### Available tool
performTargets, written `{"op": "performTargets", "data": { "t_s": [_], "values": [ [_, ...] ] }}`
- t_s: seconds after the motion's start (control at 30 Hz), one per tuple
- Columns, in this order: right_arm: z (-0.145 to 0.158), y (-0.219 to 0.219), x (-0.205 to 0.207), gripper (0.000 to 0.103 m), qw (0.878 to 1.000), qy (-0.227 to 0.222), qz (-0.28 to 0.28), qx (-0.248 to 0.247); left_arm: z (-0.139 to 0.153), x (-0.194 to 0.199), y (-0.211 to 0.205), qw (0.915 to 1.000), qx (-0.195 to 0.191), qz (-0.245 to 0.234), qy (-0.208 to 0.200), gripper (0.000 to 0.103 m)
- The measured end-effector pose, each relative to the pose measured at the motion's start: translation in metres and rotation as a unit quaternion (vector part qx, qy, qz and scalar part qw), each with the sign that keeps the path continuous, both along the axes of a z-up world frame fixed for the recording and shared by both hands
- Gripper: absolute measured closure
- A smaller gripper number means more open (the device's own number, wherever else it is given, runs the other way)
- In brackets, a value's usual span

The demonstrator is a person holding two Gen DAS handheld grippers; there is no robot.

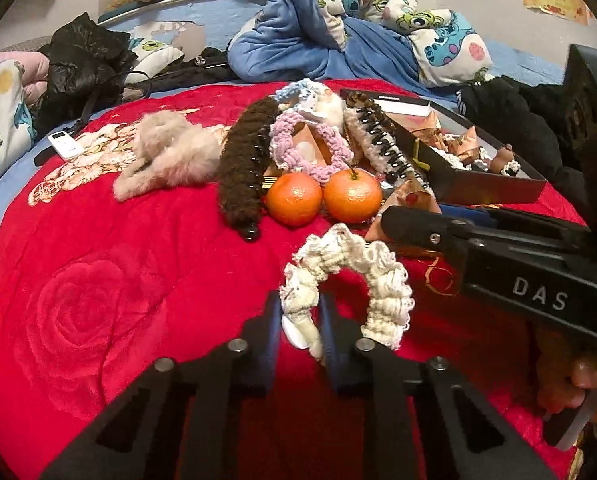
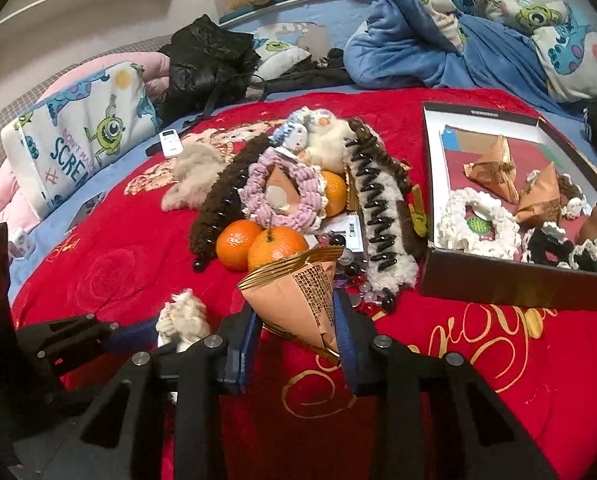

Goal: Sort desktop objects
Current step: 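Grasp the white crocheted scrunchie with the left tool while the right tool grasps a triangular paper snack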

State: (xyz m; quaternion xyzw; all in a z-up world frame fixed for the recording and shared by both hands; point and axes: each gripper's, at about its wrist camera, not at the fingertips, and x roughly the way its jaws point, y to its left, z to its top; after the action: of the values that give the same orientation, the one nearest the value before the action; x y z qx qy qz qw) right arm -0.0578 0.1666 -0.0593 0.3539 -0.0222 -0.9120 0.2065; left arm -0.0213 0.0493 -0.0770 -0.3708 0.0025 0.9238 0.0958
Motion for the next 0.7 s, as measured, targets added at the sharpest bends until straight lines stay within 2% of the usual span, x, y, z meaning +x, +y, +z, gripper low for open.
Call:
{"op": "performTargets", "data": {
  "t_s": [0.37, 0.5, 0.7],
  "values": [
    [0.01, -0.002, 0.012, 0.071, 1.0, 0.024, -0.001, 0.003, 0.011, 0.019, -0.008, 0.9996, 0.016, -0.01, 0.02, 0.085],
    [0.012, 0.002, 0.015, 0.071, 1.0, 0.026, -0.006, -0.007, 0.014, 0.022, -0.008, 0.9991, 0.035, -0.015, 0.017, 0.085],
    [0.014, 0.001, 0.023, 0.071, 0.999, 0.032, -0.004, 0.0, 0.017, 0.029, -0.005, 0.9991, 0.03, -0.016, 0.024, 0.085]
  ]
}}
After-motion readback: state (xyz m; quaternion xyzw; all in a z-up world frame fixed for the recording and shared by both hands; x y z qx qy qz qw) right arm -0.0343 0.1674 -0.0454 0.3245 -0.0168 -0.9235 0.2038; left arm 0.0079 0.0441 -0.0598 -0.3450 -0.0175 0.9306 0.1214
